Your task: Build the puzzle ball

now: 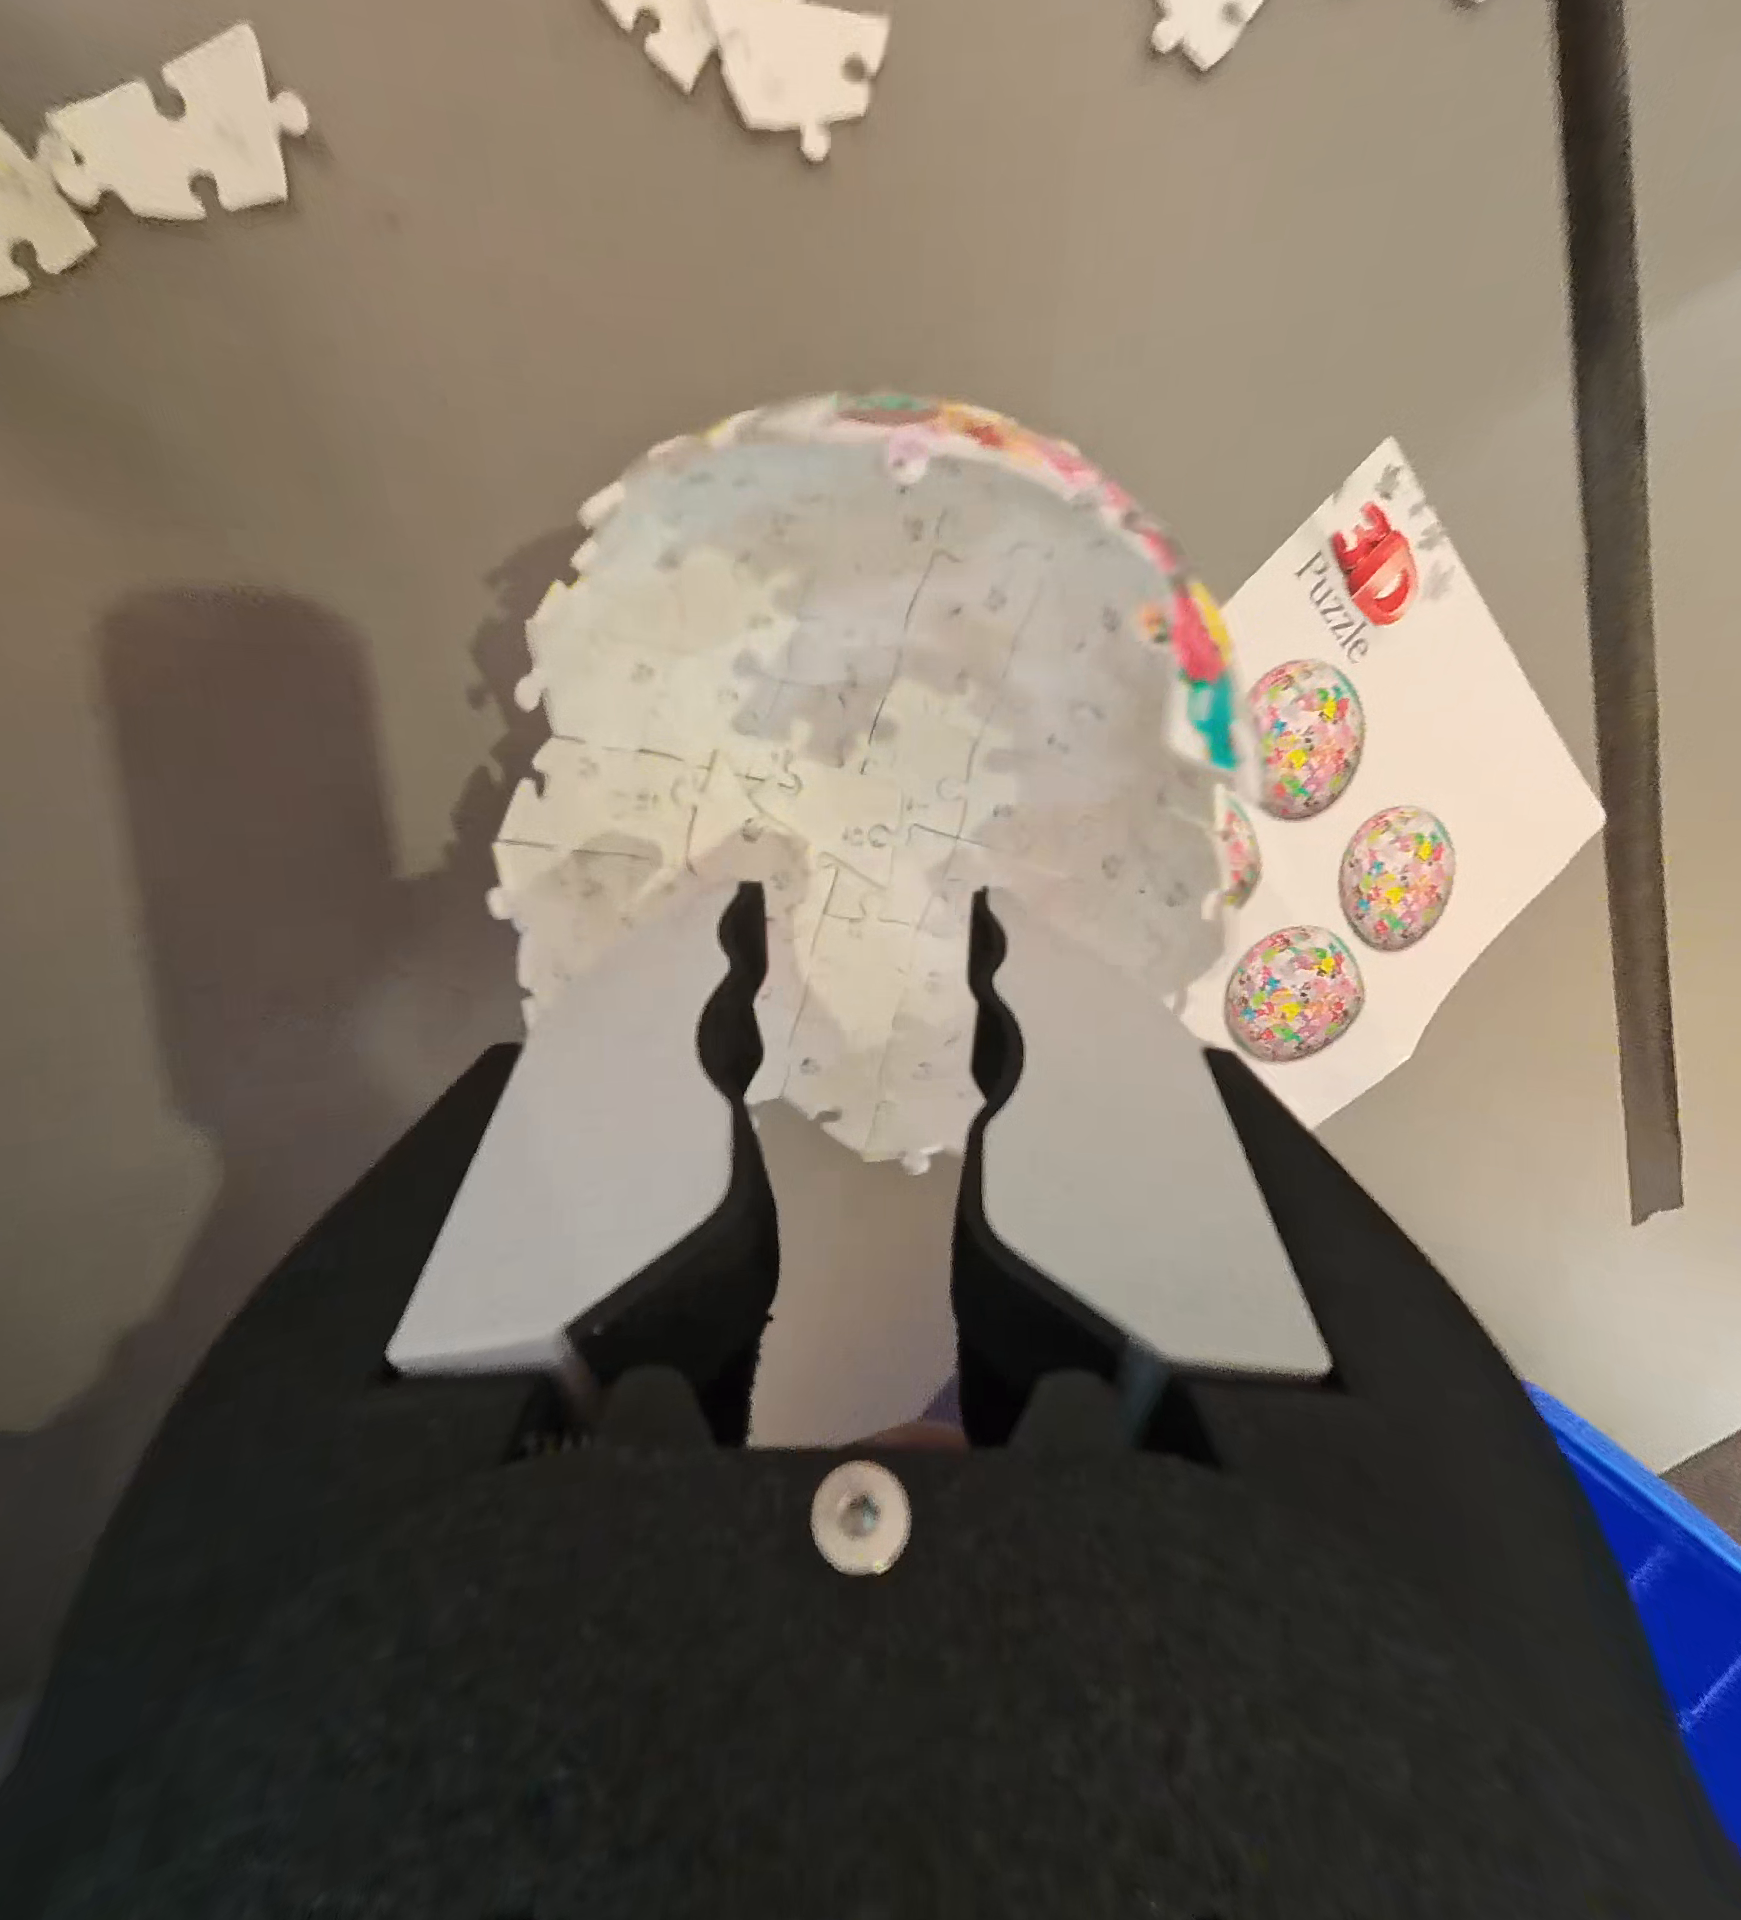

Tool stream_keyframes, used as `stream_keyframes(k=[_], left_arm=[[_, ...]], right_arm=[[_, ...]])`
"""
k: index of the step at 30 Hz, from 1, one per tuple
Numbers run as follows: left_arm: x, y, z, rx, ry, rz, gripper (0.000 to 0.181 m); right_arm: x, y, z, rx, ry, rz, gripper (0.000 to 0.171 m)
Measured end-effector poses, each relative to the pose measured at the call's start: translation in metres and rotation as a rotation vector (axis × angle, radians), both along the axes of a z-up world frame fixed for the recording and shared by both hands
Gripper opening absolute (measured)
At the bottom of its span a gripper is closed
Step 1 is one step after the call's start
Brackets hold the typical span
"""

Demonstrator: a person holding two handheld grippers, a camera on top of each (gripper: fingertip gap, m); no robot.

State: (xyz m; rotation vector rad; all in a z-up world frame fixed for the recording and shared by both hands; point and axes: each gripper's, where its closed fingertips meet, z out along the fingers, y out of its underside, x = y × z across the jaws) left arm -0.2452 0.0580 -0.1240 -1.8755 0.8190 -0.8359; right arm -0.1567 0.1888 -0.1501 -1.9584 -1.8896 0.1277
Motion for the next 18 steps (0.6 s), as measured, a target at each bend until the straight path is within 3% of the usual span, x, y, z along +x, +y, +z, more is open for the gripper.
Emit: stream_keyframes(k=[6,11,14,18], left_arm=[[-0.006,0.012,-0.010,0.043,0.080,0.048,0.023],[-0.020,0.014,-0.016,0.020,0.069,0.117,0.043],[-0.026,0.008,-0.014,0.004,0.024,0.146,0.058],[-0.027,0.005,-0.008,0.026,-0.044,0.162,0.056]], right_arm=[[-0.021,-0.028,0.043,-0.108,0.427,-0.022,0.037],[-0.009,-0.070,0.060,0.016,0.792,-0.103,0.040],[0.008,-0.094,0.045,0.087,0.883,-0.195,0.049],[0.024,-0.117,0.035,0.172,0.860,-0.191,0.053]])
